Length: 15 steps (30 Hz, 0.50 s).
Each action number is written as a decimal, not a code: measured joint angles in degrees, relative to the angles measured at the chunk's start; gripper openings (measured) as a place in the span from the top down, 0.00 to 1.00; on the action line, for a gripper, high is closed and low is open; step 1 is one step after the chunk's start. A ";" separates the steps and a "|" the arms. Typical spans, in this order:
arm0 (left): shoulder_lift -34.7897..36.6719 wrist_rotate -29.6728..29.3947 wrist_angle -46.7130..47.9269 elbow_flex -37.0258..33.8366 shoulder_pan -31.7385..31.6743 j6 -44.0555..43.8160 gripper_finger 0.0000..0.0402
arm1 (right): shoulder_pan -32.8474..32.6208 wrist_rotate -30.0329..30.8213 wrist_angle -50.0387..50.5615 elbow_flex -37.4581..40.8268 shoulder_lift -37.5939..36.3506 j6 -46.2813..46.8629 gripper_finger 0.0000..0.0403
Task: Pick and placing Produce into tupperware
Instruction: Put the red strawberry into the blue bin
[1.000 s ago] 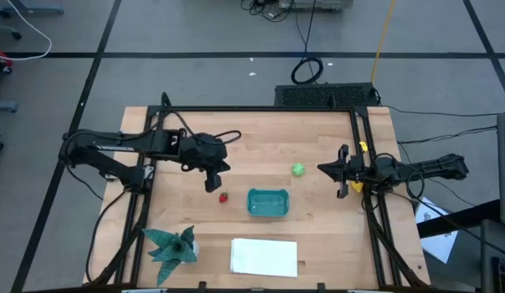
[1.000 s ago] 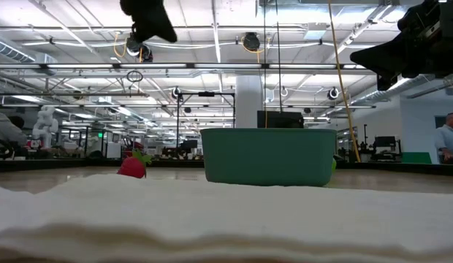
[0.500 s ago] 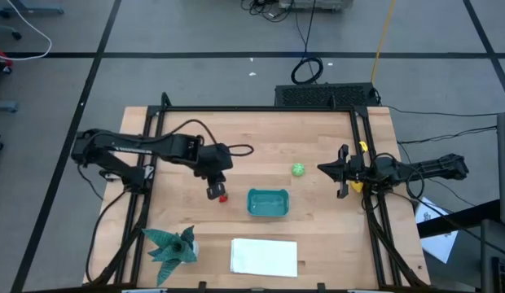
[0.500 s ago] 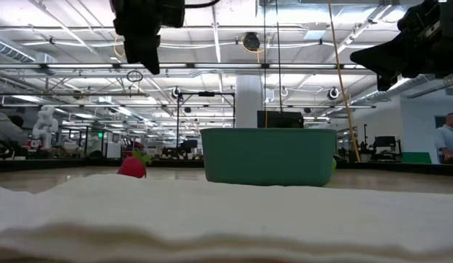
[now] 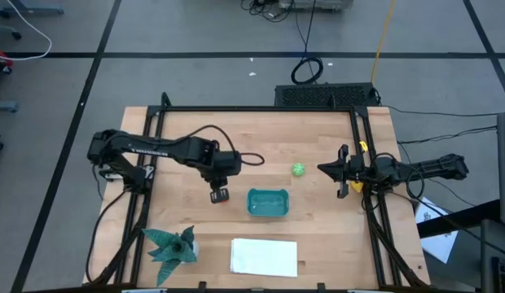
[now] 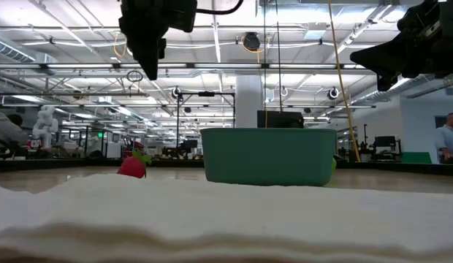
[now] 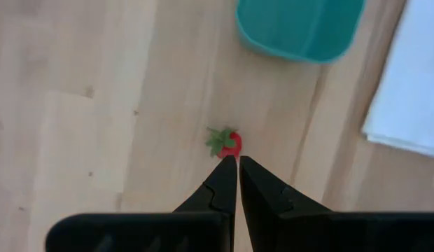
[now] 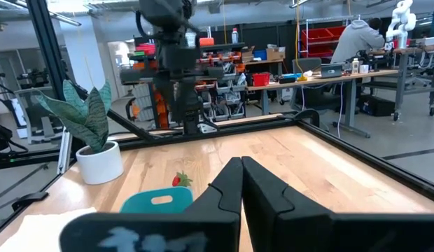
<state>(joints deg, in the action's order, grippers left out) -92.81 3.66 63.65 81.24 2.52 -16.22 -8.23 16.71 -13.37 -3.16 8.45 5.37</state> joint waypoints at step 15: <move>0.06 -1.14 0.30 -0.91 0.77 -5.66 0.95 | -0.02 0.00 0.00 0.00 0.00 -0.02 1.00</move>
<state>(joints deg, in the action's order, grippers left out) -92.75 2.52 63.94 80.34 3.29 -21.88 -8.25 16.71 -13.37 -3.16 8.45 5.34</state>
